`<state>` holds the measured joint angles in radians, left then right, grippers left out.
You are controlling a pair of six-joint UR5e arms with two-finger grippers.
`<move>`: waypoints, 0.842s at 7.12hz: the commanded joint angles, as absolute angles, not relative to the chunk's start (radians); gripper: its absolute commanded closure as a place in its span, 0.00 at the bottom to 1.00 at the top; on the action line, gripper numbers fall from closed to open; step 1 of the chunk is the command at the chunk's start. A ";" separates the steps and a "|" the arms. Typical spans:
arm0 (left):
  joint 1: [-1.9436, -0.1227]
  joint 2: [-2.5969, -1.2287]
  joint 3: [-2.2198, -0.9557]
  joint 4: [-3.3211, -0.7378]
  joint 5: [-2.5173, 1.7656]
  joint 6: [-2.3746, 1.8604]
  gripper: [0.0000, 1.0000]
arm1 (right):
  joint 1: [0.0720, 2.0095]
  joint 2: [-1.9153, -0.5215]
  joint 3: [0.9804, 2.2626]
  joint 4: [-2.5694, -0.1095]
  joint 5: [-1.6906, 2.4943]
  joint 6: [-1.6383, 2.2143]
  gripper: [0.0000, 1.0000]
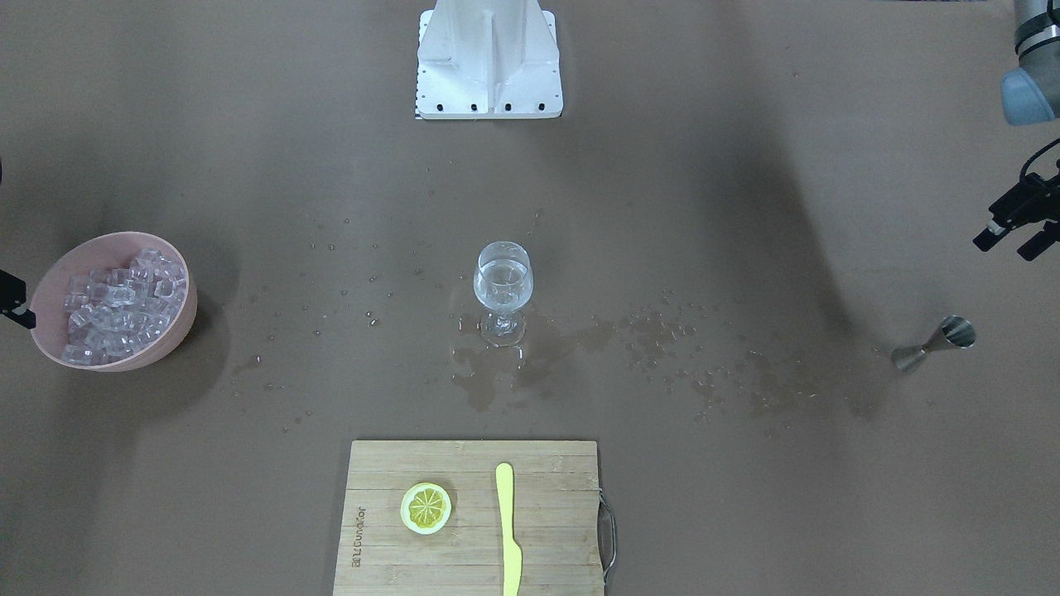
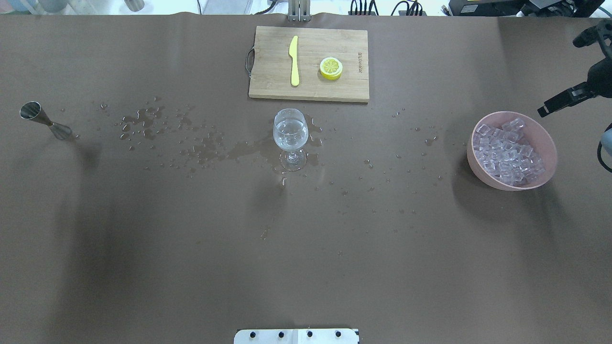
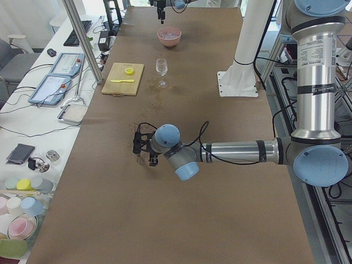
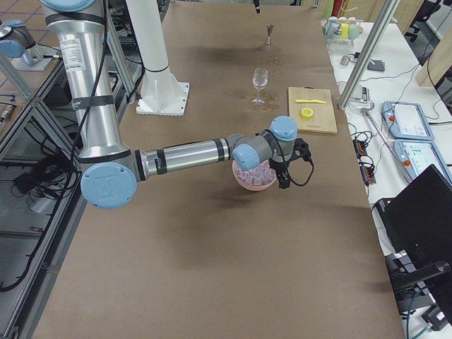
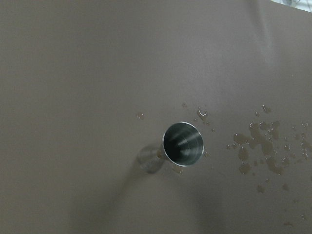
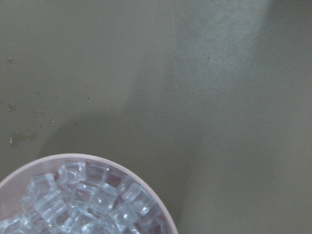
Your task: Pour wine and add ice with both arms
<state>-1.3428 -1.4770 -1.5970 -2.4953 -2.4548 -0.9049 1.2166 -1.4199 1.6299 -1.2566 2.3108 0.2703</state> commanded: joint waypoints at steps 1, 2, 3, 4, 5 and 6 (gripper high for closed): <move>-1.368 -1.462 -1.687 -2.361 -2.496 -0.875 0.03 | 1.130 -1.468 1.751 -1.258 2.243 0.456 0.00; -1.371 -1.421 -1.686 -2.356 -2.494 -0.715 0.03 | 1.096 -1.506 1.782 -1.258 2.231 0.478 0.00; -1.370 -1.395 -1.678 -2.352 -2.485 -0.599 0.03 | 1.071 -1.515 1.789 -1.258 2.230 0.489 0.00; -1.368 -1.366 -1.678 -2.330 -2.446 -0.487 0.03 | 1.043 -1.520 1.790 -1.258 2.229 0.514 0.00; -1.385 -1.365 -1.678 -2.274 -2.438 -0.397 0.03 | 1.011 -1.519 1.792 -1.258 2.227 0.549 0.00; -1.406 -1.365 -1.678 -2.260 -2.424 -0.376 0.03 | 0.985 -1.520 1.786 -1.258 2.200 0.557 0.02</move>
